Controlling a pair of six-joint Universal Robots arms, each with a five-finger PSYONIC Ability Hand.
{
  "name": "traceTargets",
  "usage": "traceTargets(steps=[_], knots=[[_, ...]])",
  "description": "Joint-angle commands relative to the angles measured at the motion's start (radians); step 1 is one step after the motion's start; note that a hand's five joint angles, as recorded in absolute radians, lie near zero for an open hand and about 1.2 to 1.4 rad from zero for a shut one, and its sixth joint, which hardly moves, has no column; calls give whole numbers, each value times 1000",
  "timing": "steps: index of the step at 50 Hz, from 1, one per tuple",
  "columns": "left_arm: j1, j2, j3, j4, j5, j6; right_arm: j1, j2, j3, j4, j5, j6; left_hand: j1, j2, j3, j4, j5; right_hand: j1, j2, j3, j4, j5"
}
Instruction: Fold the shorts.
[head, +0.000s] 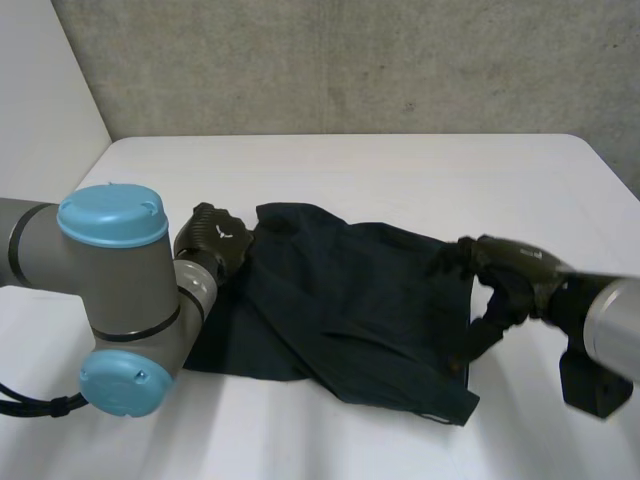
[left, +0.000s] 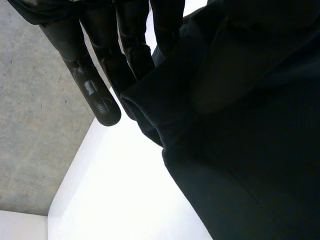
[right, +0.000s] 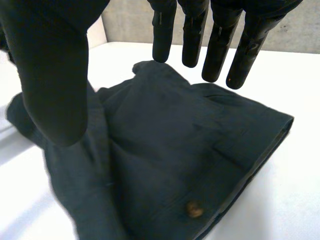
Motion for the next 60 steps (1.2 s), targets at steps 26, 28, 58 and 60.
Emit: traceTargets(steps=[26, 28, 58, 60], knots=[[5, 20, -37, -8, 5, -53, 276, 183, 176, -370, 363, 29, 267, 199, 209, 197, 250, 1057, 1000, 1008, 1020, 1017], [5, 39, -51, -10, 5, -53, 276, 169, 167, -403, 356, -6, 267, 199, 209, 197, 250, 1057, 1000, 1008, 1020, 1017], [38, 474, -429, -235, 27, -42, 259, 201, 38, -28, 313, -678, 267, 199, 209, 197, 250, 1057, 1000, 1008, 1020, 1017], [45, 442, -426, -234, 30, -41, 255, 224, 51, -38, 316, -699, 267, 199, 209, 197, 250, 1057, 1000, 1008, 1020, 1017]])
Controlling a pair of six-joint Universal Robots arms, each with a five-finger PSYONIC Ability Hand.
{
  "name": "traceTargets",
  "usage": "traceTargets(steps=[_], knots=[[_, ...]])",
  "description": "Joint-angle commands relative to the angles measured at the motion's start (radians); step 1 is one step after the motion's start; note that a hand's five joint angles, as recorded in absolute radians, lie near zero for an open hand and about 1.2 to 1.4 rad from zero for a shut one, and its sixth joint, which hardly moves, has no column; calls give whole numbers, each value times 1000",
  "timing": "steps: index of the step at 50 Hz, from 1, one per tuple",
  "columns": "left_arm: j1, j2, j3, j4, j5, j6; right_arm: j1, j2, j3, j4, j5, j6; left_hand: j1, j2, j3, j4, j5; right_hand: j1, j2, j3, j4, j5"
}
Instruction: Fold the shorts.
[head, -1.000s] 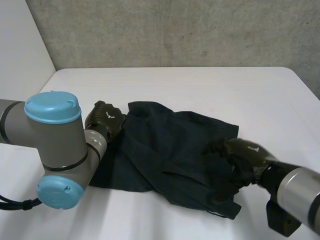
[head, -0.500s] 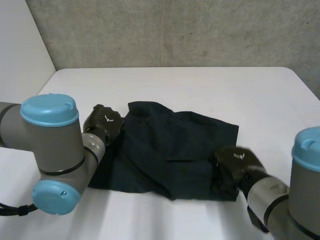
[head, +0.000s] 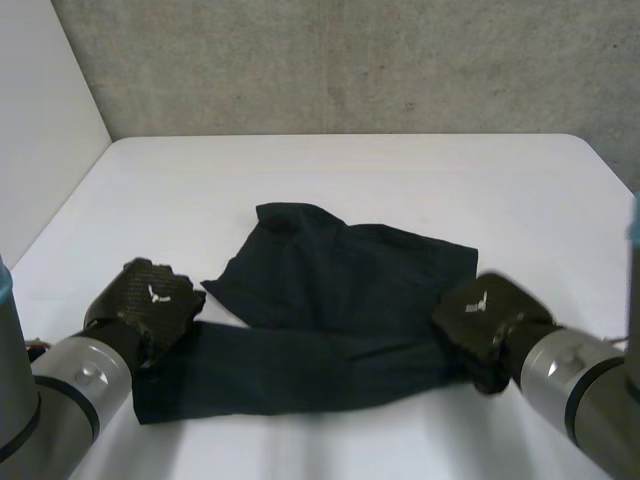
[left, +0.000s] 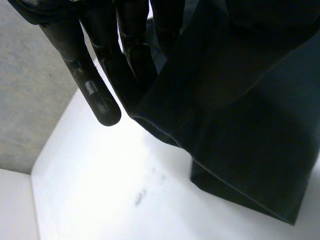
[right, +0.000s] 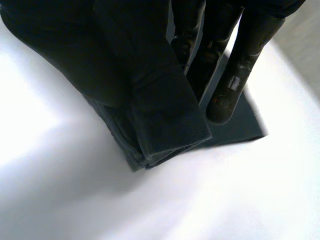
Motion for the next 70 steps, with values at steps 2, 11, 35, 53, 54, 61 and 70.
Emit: traceTargets(steps=[2, 11, 35, 53, 54, 61, 70], knots=[[12, -92, -10, 10, 11, 10, -4, 119, 39, -1, -3, -34, 267, 199, 209, 197, 250, 413, 219, 218, 208, 250], [16, -375, 315, 137, 6, 14, -9, 279, -215, -182, 6, -37, 267, 199, 209, 197, 250, 413, 219, 218, 208, 250], [42, -414, 951, 656, -73, -39, 2, 340, -769, -836, 49, -27, 267, 199, 209, 197, 250, 413, 219, 218, 208, 250], [39, -367, 162, 650, -67, -162, 4, 500, -307, -715, -17, -30, 267, 199, 209, 197, 250, 413, 219, 218, 208, 250], [36, -360, 135, 647, -67, -159, 1, 500, -295, -699, -15, -28, 267, 199, 209, 197, 250, 413, 219, 218, 208, 250], [16, -206, -51, 532, -66, -134, -9, 409, -195, -567, -17, -23, 267, 199, 209, 197, 250, 413, 219, 218, 208, 250], [12, -46, -128, 209, -63, -121, -12, 283, -114, -322, -28, -42, 267, 199, 209, 197, 250, 413, 219, 218, 208, 250]])
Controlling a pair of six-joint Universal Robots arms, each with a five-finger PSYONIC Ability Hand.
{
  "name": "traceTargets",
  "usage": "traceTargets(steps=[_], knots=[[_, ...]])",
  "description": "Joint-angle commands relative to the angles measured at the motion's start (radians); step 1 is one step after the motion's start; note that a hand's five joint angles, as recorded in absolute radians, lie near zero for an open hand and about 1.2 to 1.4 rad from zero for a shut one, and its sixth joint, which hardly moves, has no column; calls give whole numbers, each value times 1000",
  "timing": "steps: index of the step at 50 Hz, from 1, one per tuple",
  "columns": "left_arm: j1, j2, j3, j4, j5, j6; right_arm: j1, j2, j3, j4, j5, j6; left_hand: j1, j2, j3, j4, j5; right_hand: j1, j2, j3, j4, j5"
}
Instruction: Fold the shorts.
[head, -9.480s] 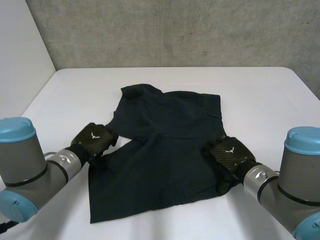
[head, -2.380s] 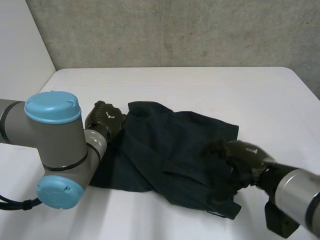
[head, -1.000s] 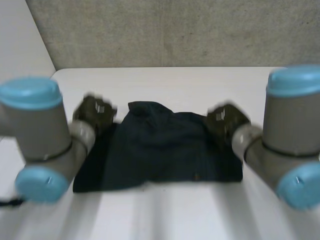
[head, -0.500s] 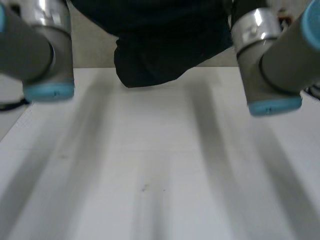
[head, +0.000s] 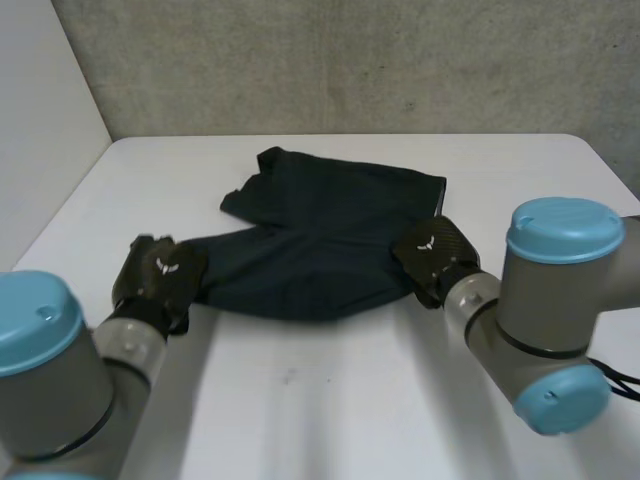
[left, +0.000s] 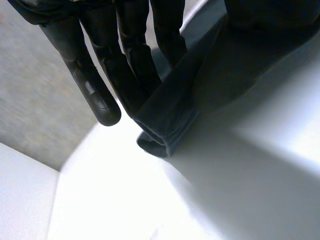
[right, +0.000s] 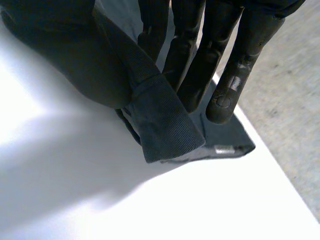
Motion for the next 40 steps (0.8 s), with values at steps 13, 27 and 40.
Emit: traceTargets(steps=[13, 27, 40], knots=[[-70, 194, -105, -522, 8, 12, -76, -210, 216, 531, -9, -253, 267, 195, 201, 193, 250, 411, 218, 209, 207, 239], [-57, 183, -85, -380, 49, 21, -82, -208, 276, 393, -12, -201, 267, 195, 201, 193, 250, 411, 218, 209, 207, 239], [-35, -133, 173, -315, 111, 26, -73, -113, 92, 306, 2, -190, 267, 195, 201, 193, 250, 411, 218, 209, 207, 239]])
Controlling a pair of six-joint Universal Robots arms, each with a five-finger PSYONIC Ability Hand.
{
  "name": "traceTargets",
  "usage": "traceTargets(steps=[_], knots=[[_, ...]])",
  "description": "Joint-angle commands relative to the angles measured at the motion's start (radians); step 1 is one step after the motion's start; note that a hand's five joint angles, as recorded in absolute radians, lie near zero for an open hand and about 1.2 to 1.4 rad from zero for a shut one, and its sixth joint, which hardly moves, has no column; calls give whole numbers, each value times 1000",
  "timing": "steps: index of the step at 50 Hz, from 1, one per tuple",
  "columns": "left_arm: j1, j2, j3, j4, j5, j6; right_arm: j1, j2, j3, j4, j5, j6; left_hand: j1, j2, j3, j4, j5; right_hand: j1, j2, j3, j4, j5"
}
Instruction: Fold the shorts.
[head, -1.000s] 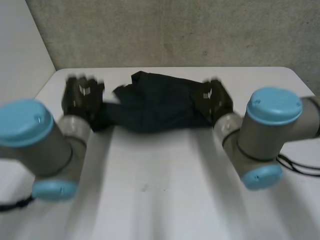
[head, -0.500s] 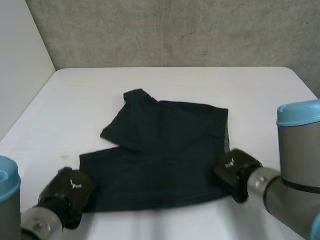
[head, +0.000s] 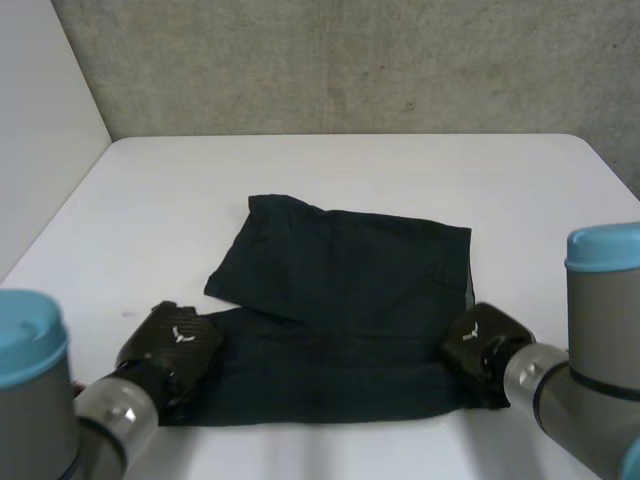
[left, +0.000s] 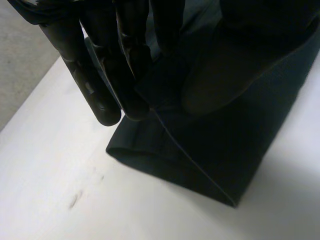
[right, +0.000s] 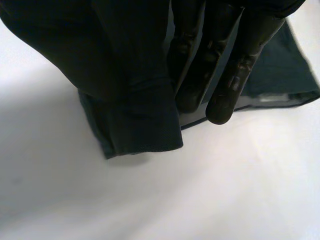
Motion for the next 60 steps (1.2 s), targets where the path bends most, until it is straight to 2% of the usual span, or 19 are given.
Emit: traceTargets(steps=[1, 9, 18, 23, 24, 27, 28, 31, 32, 35, 39, 43, 55, 60], knots=[[8, -242, 255, 32, -15, 3, 7, 81, -151, -69, 12, 13, 267, 195, 201, 192, 225, 411, 218, 209, 207, 239], [10, -390, 520, 35, -34, 3, 9, 170, -318, -80, 9, 89, 267, 195, 201, 192, 225, 411, 218, 209, 207, 239], [28, -559, 789, 4, -45, 6, 7, 286, -486, -94, 9, 100, 267, 195, 201, 192, 225, 411, 218, 209, 207, 239], [33, -643, 1032, 15, -45, 101, 7, 361, -668, -158, 22, 92, 267, 195, 201, 192, 225, 411, 218, 209, 207, 239], [39, -655, 1154, 30, -51, 142, 7, 368, -755, -201, 35, 94, 267, 195, 201, 192, 225, 411, 218, 209, 207, 239], [47, -663, 1344, 76, -72, 177, 7, 362, -890, -302, 60, 108, 267, 195, 201, 192, 225, 411, 218, 209, 207, 239], [45, -662, 1455, 134, -87, 174, 10, 345, -959, -401, 66, 120, 267, 195, 201, 192, 225, 411, 218, 209, 207, 239], [37, -649, 1560, 250, -110, 149, 13, 296, -996, -575, 66, 158, 267, 195, 201, 192, 225, 411, 218, 209, 207, 239], [39, -611, 1570, 321, -129, 123, 12, 252, -984, -682, 68, 189, 267, 195, 201, 192, 225, 411, 218, 209, 207, 239], [37, -489, 1488, 398, -158, 59, 1, 185, -920, -798, 71, 236, 267, 195, 201, 192, 225, 411, 218, 209, 207, 239], [51, -398, 1288, 412, -157, 11, 9, 173, -848, -757, 68, 246, 267, 195, 201, 192, 225, 411, 218, 209, 207, 239], [51, -372, 1110, 429, -160, -12, 9, 182, -788, -680, 65, 246, 267, 195, 201, 192, 225, 411, 218, 209, 207, 239], [54, -395, 625, 441, -153, -90, 10, 358, -598, -539, 49, 238, 267, 195, 201, 192, 225, 411, 218, 209, 207, 239], [39, -499, 498, 441, -153, -89, 12, 437, -524, -488, 49, 220, 267, 195, 201, 192, 225, 411, 218, 209, 207, 239]])
